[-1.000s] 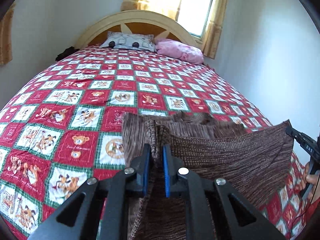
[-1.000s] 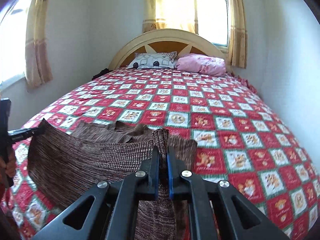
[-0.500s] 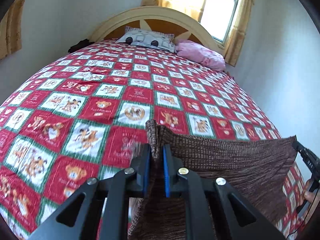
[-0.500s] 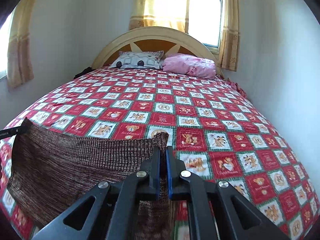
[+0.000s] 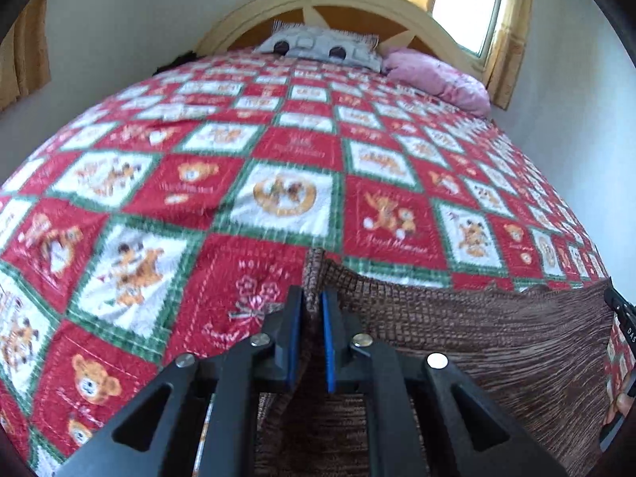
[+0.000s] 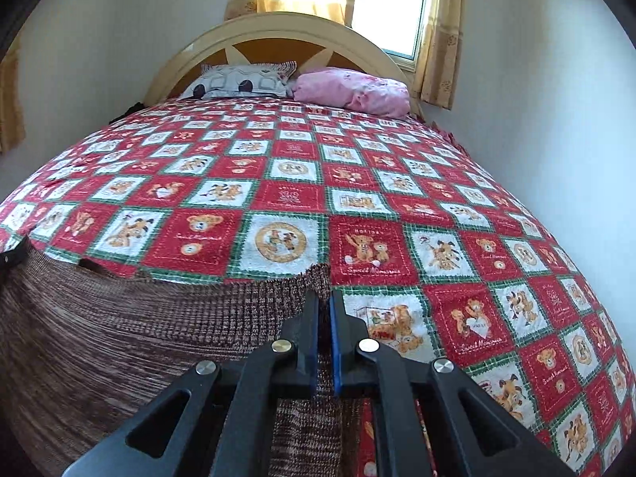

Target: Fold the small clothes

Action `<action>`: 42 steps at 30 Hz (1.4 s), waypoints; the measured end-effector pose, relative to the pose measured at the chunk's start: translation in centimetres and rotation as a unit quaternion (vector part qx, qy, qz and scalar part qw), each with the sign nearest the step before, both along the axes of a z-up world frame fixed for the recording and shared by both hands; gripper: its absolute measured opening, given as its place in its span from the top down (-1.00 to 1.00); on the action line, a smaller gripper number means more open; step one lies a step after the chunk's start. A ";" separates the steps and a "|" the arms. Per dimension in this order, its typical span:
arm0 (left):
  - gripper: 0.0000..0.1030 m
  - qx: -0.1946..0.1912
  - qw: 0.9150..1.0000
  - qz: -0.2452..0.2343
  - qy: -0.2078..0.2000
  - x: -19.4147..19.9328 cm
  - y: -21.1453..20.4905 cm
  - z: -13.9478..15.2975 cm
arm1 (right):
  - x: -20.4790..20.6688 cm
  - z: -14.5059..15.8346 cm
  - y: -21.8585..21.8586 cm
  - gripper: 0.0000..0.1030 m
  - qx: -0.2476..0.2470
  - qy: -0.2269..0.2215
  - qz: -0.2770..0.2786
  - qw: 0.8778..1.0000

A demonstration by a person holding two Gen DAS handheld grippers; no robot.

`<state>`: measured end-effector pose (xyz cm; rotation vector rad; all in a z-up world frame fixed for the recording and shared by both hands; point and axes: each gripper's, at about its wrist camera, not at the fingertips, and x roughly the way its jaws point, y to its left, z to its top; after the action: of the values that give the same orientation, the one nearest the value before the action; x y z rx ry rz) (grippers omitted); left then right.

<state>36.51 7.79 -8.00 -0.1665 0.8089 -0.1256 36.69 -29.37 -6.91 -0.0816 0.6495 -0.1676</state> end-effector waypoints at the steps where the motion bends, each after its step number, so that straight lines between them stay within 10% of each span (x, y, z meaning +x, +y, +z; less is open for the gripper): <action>1: 0.75 0.002 1.000 0.002 0.005 0.1 0.0 -0.1 | 0.2 -0.2 -0.1 0.92 -0.002 0.003 -0.004 1.000; 11: 0.55 0.040 0.999 0.001 0.020 0.5 -0.9 -0.6 | 3.4 -4.2 -0.3 0.80 -0.020 0.113 -0.020 0.993; 16: 0.17 0.019 0.999 -0.011 0.038 -1.7 0.8 1.2 | -0.8 0.1 -3.4 0.71 0.055 0.026 -0.054 0.997; 18: -0.29 0.041 0.999 0.003 0.013 -4.4 1.7 2.6 | -4.3 2.4 -3.9 0.29 0.058 -0.025 -0.074 0.995; 20: -0.31 0.048 0.999 0.009 -0.011 -7.6 2.2 3.5 | -8.1 3.9 -3.5 0.02 0.056 -0.045 -0.062 0.996; 26: -0.31 0.044 0.999 -0.007 -0.021 -14.5 1.0 2.7 | -16.4 1.5 0.6 0.02 0.078 0.024 0.053 0.995; 32: -0.31 0.043 0.999 0.004 0.017 -15.2 -0.1 -0.3 | -19.0 -2.6 1.6 0.39 0.106 0.070 0.048 0.991; 42: -0.67 0.092 0.995 0.020 0.030 -15.4 -1.5 -1.9 | -18.8 -4.5 1.7 0.40 0.087 0.076 0.038 0.993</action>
<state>21.12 6.31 -9.93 -0.0128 0.8710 -0.0074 17.92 -27.64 -11.45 0.0499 0.8083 -0.0314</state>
